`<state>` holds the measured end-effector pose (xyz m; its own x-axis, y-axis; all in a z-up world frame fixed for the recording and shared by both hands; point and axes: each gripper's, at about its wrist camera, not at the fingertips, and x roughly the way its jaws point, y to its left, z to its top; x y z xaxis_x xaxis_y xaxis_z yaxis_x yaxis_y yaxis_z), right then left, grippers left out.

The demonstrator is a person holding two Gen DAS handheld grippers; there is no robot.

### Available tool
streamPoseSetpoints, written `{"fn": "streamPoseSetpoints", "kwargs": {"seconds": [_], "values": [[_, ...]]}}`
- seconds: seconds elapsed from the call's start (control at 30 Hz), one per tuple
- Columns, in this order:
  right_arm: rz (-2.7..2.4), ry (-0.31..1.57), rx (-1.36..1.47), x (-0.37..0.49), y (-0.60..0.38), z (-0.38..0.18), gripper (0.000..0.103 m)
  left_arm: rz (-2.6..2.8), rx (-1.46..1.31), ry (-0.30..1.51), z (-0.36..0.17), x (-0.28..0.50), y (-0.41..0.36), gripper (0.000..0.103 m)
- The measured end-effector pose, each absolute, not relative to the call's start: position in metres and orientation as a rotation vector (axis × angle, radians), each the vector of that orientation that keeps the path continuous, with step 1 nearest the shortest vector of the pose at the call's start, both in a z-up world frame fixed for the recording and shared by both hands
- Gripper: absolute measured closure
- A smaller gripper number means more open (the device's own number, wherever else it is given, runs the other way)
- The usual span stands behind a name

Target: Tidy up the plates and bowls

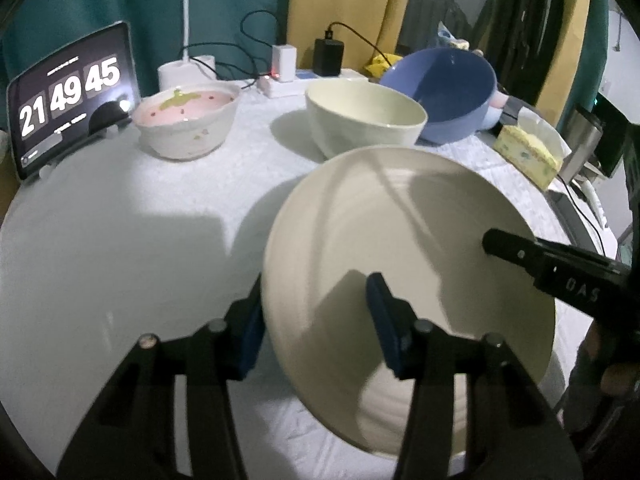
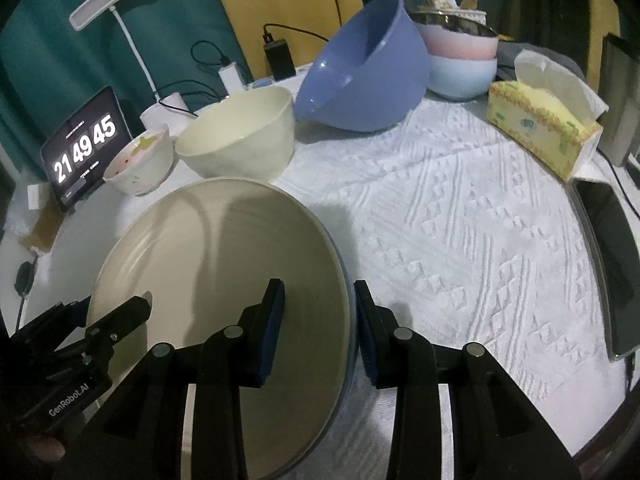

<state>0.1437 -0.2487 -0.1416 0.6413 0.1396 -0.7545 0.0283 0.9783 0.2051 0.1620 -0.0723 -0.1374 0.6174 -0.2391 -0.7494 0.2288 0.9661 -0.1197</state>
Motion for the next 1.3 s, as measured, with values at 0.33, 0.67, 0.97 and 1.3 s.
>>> {"fn": "streamPoseSetpoints", "kwargs": {"seconds": [0.33,0.67,0.97,1.3], "values": [[0.104,0.853,0.15,0.148,-0.208,-0.123,0.066,-0.221,-0.067,0.829,-0.127,0.154,-0.029,0.054],[0.162,0.859,0.099,0.162,-0.159,-0.115,0.066,-0.16,-0.115,0.819,-0.125,0.15,0.015,0.054],[0.231,0.878,0.062,0.175,-0.116,-0.12,0.066,-0.088,-0.147,0.826,-0.129,0.152,0.055,0.054],[0.305,0.923,0.039,0.189,-0.08,-0.134,0.066,-0.011,-0.166,0.86,-0.141,0.154,0.086,0.054]]}}
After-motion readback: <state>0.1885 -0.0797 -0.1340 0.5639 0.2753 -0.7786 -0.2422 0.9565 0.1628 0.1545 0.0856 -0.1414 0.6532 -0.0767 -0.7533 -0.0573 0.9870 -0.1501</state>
